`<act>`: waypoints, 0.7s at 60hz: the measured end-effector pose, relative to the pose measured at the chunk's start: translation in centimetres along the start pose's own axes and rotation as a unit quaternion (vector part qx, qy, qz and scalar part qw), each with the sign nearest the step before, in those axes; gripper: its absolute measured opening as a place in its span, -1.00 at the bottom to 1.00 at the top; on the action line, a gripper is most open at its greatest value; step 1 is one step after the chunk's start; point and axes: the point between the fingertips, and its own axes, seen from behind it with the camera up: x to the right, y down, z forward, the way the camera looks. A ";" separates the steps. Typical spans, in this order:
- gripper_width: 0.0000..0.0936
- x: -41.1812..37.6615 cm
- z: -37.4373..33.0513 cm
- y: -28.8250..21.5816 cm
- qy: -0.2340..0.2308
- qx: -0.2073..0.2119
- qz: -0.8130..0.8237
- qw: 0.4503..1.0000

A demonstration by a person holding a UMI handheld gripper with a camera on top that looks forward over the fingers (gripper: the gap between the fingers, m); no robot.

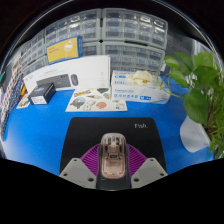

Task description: Arrange mouse

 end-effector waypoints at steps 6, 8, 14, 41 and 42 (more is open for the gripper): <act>-0.12 0.0 0.2 -0.2 -0.001 0.013 0.015 1.000; -0.09 0.1 0.1 -0.2 -0.002 0.014 0.015 1.000; 0.21 0.4 0.1 -0.2 0.008 0.005 0.018 1.000; 0.86 -6.0 -11.5 -2.8 0.029 0.042 -0.004 0.999; 0.86 -6.6 -12.1 -2.8 0.028 0.046 -0.004 0.999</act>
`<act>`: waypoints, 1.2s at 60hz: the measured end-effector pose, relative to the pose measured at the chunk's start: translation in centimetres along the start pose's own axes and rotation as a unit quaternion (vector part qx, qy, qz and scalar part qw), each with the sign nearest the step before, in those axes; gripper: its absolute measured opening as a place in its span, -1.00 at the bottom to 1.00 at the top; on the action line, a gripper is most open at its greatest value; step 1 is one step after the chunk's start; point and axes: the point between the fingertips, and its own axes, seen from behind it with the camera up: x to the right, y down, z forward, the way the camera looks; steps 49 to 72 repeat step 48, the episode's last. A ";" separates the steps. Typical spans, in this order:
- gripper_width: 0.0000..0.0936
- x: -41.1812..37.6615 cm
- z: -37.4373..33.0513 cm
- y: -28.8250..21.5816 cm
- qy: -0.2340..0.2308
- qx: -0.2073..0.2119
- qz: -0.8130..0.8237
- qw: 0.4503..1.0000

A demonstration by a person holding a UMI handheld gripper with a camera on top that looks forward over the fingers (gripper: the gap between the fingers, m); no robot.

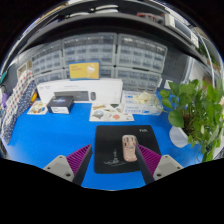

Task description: Arrange mouse

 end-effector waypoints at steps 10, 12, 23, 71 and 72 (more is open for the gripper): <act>0.84 -5.7 -6.5 -0.1 -0.017 0.038 0.010 0.999; 0.84 -6.7 -7.6 -0.1 -0.019 0.046 0.013 0.999; 0.84 -11.0 -13.0 0.2 -0.032 0.076 0.021 0.996; 0.84 -15.7 -18.2 1.1 -0.041 0.101 0.010 0.994; 0.84 -15.7 -18.2 1.1 -0.041 0.101 0.010 0.994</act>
